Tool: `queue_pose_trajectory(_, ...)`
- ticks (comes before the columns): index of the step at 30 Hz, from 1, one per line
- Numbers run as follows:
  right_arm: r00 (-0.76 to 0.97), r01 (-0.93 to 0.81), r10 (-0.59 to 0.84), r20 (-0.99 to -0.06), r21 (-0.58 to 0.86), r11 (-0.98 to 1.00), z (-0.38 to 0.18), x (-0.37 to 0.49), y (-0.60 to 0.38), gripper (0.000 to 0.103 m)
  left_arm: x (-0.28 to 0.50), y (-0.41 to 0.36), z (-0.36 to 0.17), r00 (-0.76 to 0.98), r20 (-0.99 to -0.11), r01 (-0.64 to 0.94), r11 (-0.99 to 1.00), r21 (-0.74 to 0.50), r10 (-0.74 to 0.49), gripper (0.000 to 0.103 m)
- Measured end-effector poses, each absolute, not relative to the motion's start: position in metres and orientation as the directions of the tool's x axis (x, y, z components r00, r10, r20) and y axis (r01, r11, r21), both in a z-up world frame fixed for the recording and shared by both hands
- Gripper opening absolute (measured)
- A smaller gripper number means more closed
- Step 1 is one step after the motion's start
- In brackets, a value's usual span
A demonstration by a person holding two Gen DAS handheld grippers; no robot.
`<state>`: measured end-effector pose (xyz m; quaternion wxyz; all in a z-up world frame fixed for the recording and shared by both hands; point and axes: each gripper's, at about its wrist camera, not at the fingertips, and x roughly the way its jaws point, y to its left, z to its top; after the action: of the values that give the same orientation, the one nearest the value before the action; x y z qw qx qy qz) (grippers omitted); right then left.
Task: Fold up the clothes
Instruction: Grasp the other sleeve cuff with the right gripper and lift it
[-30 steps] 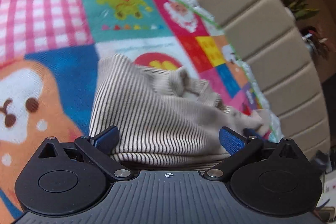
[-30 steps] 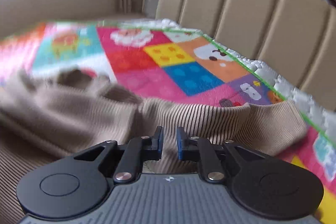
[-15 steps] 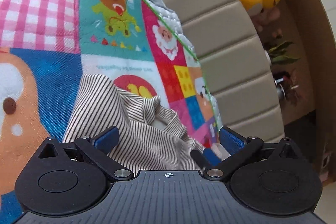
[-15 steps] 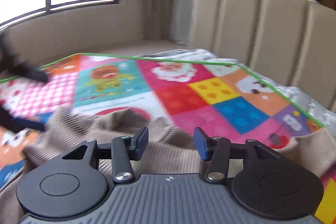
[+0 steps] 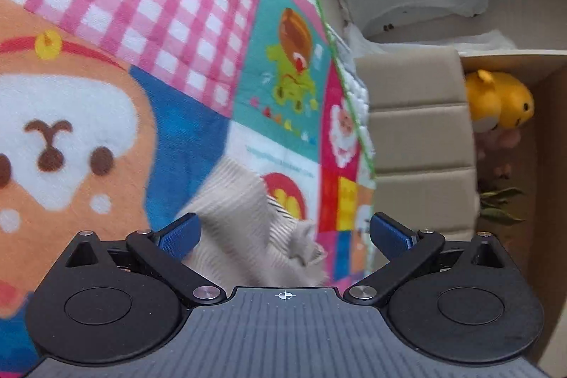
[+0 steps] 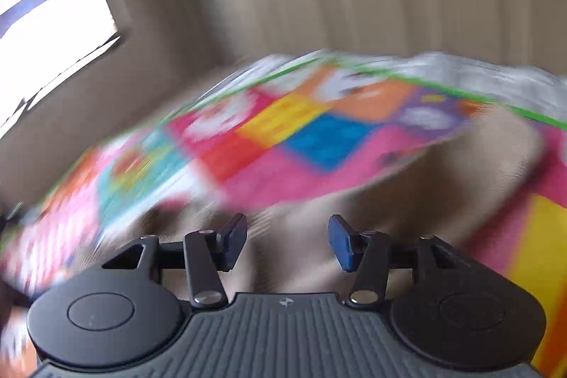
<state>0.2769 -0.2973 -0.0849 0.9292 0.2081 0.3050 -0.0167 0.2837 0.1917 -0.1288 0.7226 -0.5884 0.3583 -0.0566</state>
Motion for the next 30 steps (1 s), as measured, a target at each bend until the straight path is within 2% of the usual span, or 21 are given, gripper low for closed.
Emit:
queue_pose_trajectory(2, 0.825, 0.343, -0.026, -0.564, 0.464, 0.816, -0.097, 0.274, -0.349, 0.051, 0.281, 0.188, -0.117, 0.746, -0.425, -0.298, 0.314, -0.901, -0.513, 0.103)
queue_pose_trajectory(5, 0.801, 0.490, -0.138, -0.582, 0.507, 0.709, -0.120, 0.273, -0.399, 0.051, 0.277, 0.181, -0.102, 0.752, -0.484, -0.287, 0.439, -0.852, -0.448, 0.103)
queue_pose_trajectory(8, 0.790, 0.509, -0.164, -0.591, 0.483, 0.713, -0.134, 0.286, -0.415, 0.051, 0.278, 0.178, -0.099, 0.747, -0.524, -0.288, 0.511, -0.810, -0.409, 0.103)
queue_pose_trajectory(12, 0.818, 0.447, -0.112, -0.564, 0.502, 0.740, -0.138, 0.313, -0.417, 0.049, 0.279, 0.179, -0.102, 0.736, -0.556, -0.307, 0.542, -0.782, -0.386, 0.103)
queue_pose_trajectory(13, 0.822, 0.431, -0.091, -0.563, 0.509, 0.745, -0.137, 0.321, -0.415, 0.033, 0.280, 0.179, -0.104, 0.733, -0.563, -0.315, 0.542, -0.779, -0.382, 0.103)
queue_pose_trajectory(14, 0.825, 0.414, -0.070, -0.561, 0.516, 0.750, -0.135, 0.330, -0.413, 0.012, 0.280, 0.180, -0.106, 0.732, -0.569, -0.323, 0.544, -0.774, -0.375, 0.103)
queue_pose_trajectory(15, 0.837, 0.383, -0.053, -0.544, 0.515, 0.767, -0.123, 0.327, -0.408, 0.009, 0.281, 0.181, -0.106, 0.733, -0.575, -0.328, 0.551, -0.767, -0.364, 0.103)
queue_pose_trajectory(20, 0.902, 0.196, 0.035, -0.431, 0.480, 0.855, -0.050, 0.296, -0.376, 0.009, 0.281, 0.180, -0.096, 0.749, -0.592, -0.329, 0.608, -0.723, -0.298, 0.103)
queue_pose_trajectory(24, 0.928, 0.005, 0.153, -0.338, 0.424, 0.906, 0.012, 0.263, -0.336, 0.009, 0.274, 0.180, -0.085, 0.759, -0.579, -0.310, 0.617, -0.724, -0.298, 0.103)
queue_pose_trajectory(30, 0.892, -0.213, 0.343, -0.296, 0.393, 0.894, 0.058, 0.246, -0.243, 0.009, 0.254, 0.200, -0.060, 0.808, -0.521, -0.254, 0.636, -0.728, -0.274, 0.103)
